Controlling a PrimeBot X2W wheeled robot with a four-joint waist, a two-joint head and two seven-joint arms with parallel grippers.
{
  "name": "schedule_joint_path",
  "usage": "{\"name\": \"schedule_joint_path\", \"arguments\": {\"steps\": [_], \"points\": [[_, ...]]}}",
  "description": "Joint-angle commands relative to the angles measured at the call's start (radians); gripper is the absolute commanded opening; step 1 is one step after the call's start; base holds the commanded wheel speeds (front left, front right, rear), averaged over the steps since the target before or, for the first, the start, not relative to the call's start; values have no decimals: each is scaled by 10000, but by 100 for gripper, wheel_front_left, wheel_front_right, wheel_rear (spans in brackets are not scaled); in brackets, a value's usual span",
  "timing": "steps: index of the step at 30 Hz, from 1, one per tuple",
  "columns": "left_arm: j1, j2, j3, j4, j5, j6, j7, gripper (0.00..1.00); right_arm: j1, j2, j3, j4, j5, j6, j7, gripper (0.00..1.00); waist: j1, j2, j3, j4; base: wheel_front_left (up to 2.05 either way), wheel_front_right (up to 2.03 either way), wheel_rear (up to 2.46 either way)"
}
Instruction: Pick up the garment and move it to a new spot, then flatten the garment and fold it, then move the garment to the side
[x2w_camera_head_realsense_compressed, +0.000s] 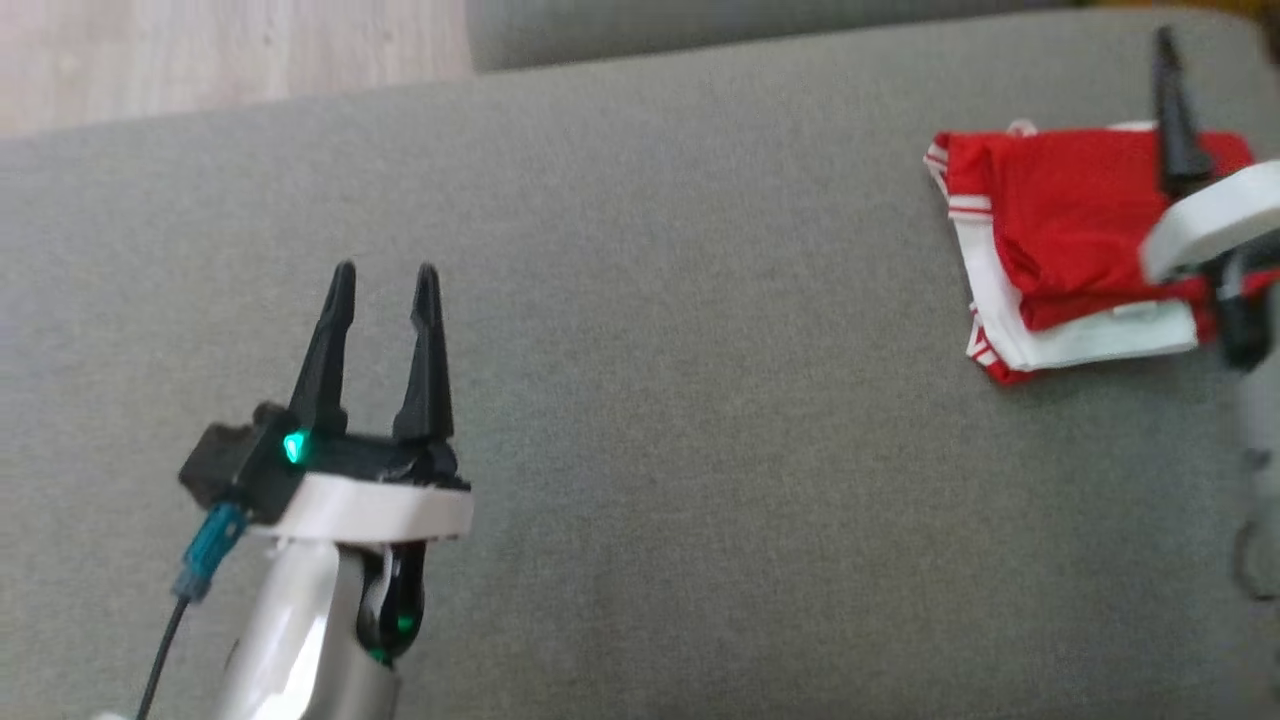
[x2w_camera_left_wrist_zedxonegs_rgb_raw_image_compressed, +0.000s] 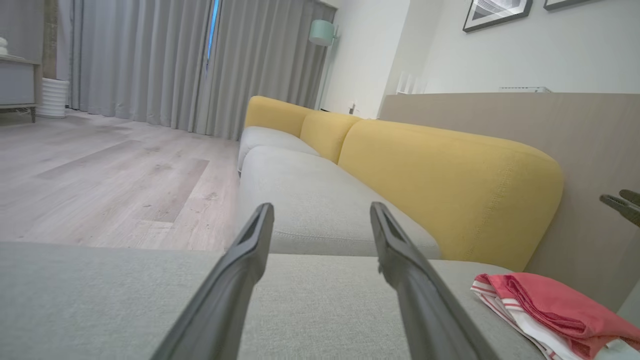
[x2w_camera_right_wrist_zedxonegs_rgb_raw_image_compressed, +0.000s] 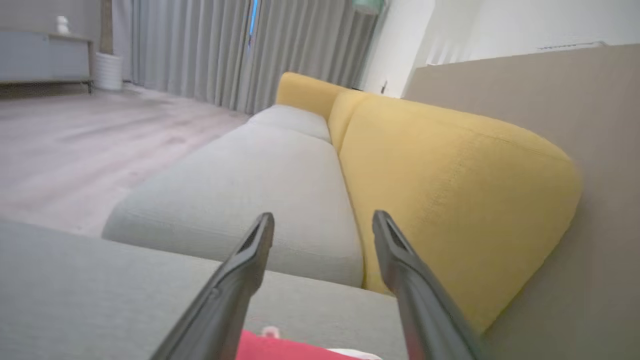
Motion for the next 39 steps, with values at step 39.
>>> {"name": "schedule_joint_path", "arguments": {"steps": [39], "points": [[1832,77,908,6,-1190,16,-51,100,5635,2865,248,-3664,2082,35,-662,100,2,0,-1318,556,0,0,0]]}}
